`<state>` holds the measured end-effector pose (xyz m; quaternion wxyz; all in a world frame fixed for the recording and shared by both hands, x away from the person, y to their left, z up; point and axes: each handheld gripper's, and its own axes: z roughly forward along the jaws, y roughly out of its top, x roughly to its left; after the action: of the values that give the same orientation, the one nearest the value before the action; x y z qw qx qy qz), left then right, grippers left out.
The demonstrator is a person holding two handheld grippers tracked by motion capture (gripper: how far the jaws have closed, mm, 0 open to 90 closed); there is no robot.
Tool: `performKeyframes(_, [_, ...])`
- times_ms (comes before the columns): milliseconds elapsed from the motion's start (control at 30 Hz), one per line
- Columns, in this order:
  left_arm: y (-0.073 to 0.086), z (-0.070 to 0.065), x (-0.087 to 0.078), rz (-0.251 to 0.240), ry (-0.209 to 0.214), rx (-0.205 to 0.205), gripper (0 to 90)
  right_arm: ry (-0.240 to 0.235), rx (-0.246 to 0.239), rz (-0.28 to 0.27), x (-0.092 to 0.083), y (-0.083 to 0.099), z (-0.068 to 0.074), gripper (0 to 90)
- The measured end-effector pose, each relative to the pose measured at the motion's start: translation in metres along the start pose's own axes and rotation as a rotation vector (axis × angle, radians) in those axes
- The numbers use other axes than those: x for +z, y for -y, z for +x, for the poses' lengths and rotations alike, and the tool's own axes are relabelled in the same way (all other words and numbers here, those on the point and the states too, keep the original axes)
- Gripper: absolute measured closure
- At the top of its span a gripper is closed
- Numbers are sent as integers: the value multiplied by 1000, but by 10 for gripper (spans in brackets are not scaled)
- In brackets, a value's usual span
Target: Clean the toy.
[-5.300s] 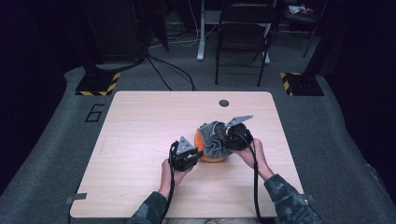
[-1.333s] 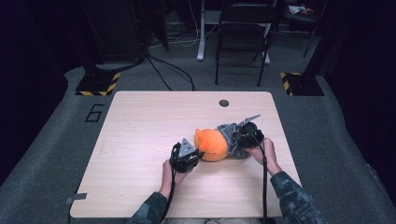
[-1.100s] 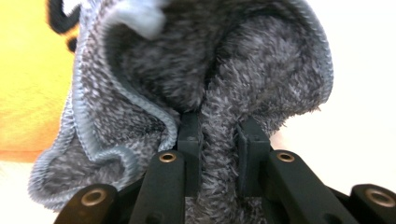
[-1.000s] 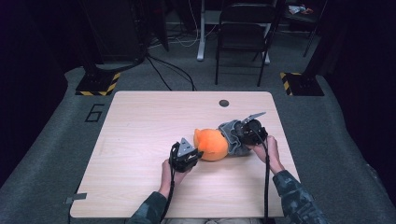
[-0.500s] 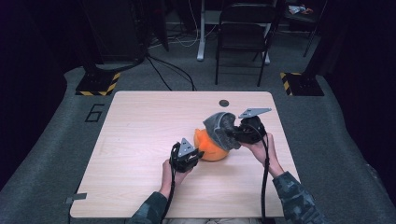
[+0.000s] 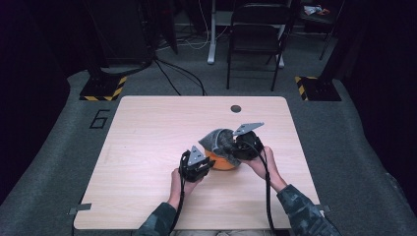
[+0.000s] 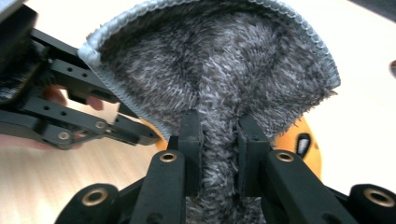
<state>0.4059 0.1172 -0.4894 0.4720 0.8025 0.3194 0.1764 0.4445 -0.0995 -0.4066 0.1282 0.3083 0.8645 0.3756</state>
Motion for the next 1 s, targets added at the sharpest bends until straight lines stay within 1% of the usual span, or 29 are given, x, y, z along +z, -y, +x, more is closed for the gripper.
performKeyframes(33, [0, 0, 0, -1, 1, 1, 780, 4, -6, 1, 0, 0, -1, 754])
performKeyframes(100, [0, -1, 0, -3, -1, 1, 780, 13, 3, 13, 0, 2, -3, 754])
performKeyframes(133, [0, -1, 0, -2, 0, 1, 781, 25, -7, 16, 0, 2, -5, 754])
performKeyframes(200, [0, 0, 0, -2, -1, 4, 781, 32, 10, 22, -1, 4, -10, 754])
performKeyframes(233, [0, 0, 0, 0, 0, 4, 780, 36, 5, 30, -2, 5, -12, 754])
performKeyframes(267, [0, 1, -1, 1, 4, 4, 781, 55, 8, 28, -2, 6, -14, 754])
performKeyframes(300, [0, 1, 0, -3, 0, 2, 780, 56, 15, 33, -2, 7, -17, 754])
performKeyframes(367, [0, 1, 0, -4, 4, -3, 781, 82, 28, 41, -2, 9, -21, 754])
performKeyframes(433, [0, 1, 0, -2, 4, 1, 781, 93, 42, 49, -3, 12, -26, 754])
performKeyframes(467, [1, 1, 0, -2, 5, 0, 781, 98, 44, 55, -3, 13, -29, 754])
performKeyframes(533, [1, 1, -1, -2, 5, 1, 780, 103, 63, 59, -2, 16, -34, 754])
performKeyframes(567, [1, 1, -1, -3, 7, -8, 781, 106, 68, 69, -2, 17, -36, 755])
performKeyframes(600, [1, 1, 0, -4, 6, -7, 781, 110, 74, 74, -2, 19, -38, 755])
performKeyframes(700, [1, 1, -1, -4, 6, -7, 781, 123, 82, 90, -1, 22, -43, 755])
performKeyframes(733, [1, 2, -1, -3, 10, -10, 781, 132, 86, 95, 0, 23, -44, 755])
performKeyframes(767, [1, 2, 0, -3, 7, -1, 781, 137, 88, 104, 1, 25, -47, 755])
performKeyframes(833, [2, 2, 0, -2, 8, -2, 781, 151, 97, 119, 3, 28, -52, 755])
performKeyframes(933, [2, 3, -1, -1, 10, -7, 780, 155, 116, 143, 6, 33, -60, 755])
performKeyframes(967, [2, 3, 0, -2, 9, -7, 780, 161, 115, 148, 8, 35, -62, 755])
performKeyframes(1000, [2, 3, -1, -1, 9, -9, 781, 167, 125, 158, 10, 38, -65, 755])
